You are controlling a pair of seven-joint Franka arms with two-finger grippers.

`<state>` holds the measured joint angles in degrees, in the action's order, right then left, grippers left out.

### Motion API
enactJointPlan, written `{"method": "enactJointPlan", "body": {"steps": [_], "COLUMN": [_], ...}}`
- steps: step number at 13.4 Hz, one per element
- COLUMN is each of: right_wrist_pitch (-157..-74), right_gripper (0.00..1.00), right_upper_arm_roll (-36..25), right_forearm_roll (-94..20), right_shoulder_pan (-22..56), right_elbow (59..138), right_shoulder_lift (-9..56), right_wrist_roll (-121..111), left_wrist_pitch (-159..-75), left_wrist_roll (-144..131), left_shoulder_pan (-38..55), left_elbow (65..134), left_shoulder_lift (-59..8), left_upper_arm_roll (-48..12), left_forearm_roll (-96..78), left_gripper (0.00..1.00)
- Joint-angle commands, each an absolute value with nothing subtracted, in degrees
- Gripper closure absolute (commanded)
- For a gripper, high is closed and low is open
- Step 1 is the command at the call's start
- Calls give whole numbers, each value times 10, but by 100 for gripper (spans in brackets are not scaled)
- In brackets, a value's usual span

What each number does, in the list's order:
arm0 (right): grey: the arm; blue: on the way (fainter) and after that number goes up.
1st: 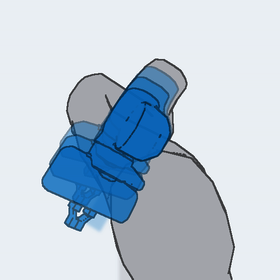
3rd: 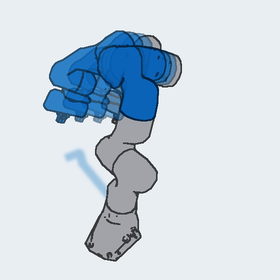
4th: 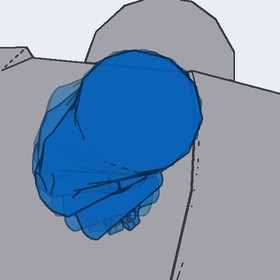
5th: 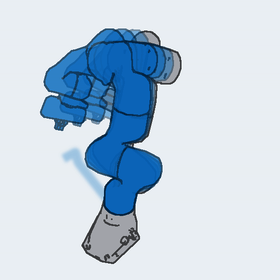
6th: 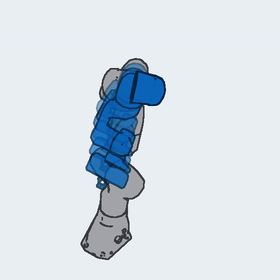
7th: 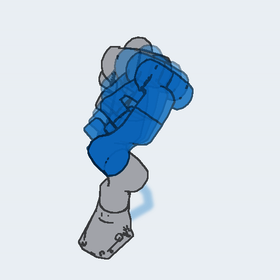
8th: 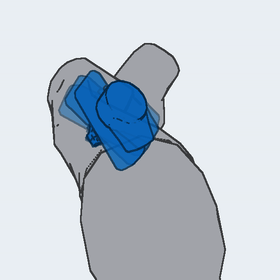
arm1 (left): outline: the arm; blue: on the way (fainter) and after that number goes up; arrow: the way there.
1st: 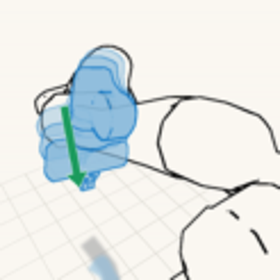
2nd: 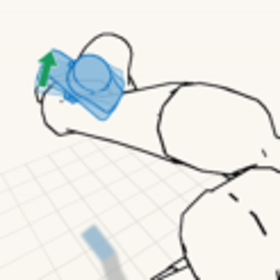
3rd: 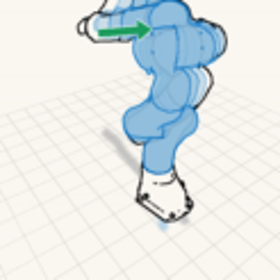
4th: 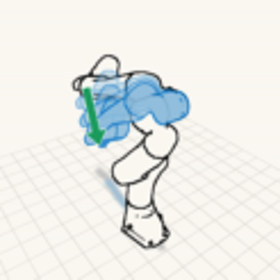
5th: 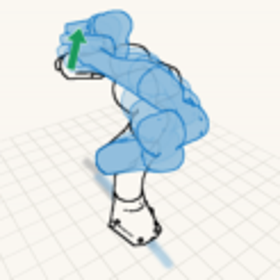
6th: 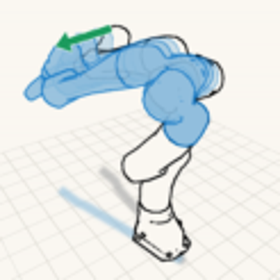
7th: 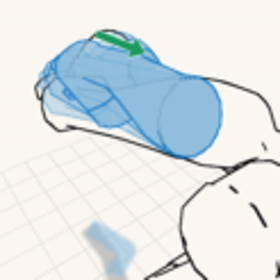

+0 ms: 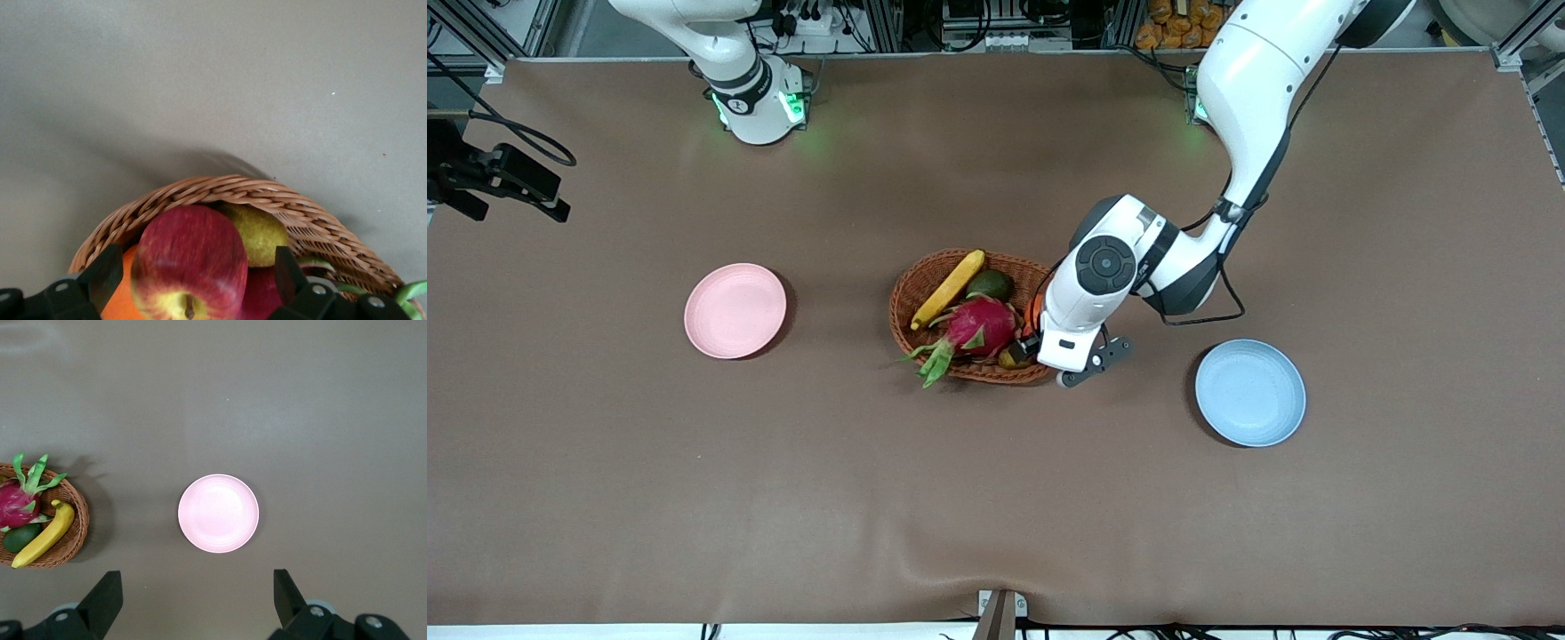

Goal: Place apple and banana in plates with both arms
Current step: 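Lower the left gripper and grasp the red apple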

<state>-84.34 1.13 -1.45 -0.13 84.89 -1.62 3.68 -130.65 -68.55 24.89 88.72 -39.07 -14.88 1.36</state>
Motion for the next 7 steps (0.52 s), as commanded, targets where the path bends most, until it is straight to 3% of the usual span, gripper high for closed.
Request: {"method": "enactJointPlan", "body": {"steps": [1,3,4,7], "right_wrist_pitch": [-835,-835,-835,-835], "right_gripper": [0,0,0,0], "right_upper_arm_roll": [15,15,15,15], "right_forearm_roll": [-16,-16,-16,-16], "right_shoulder_pan": [-8,-8,-8,-8], "right_elbow": [839,839,839,839], "right_shoulder_lift": [-13,-13,-13,-13], "right_wrist_roll": [34,34,34,34], "left_wrist_pitch": [-1327,-1330,-1330,-1328], "left_wrist_roll": [-699,-700,-700,-700], "left_shoulder_pan": [257,257,257,254], "left_elbow": [882,882,882,890], "left_shoulder_lift": [-402,-406,-405,-405], "left_upper_arm_roll": [-144,-144,-144,-144], "left_forearm_roll": [27,27,27,27], "left_gripper": [0,0,11,77]}}
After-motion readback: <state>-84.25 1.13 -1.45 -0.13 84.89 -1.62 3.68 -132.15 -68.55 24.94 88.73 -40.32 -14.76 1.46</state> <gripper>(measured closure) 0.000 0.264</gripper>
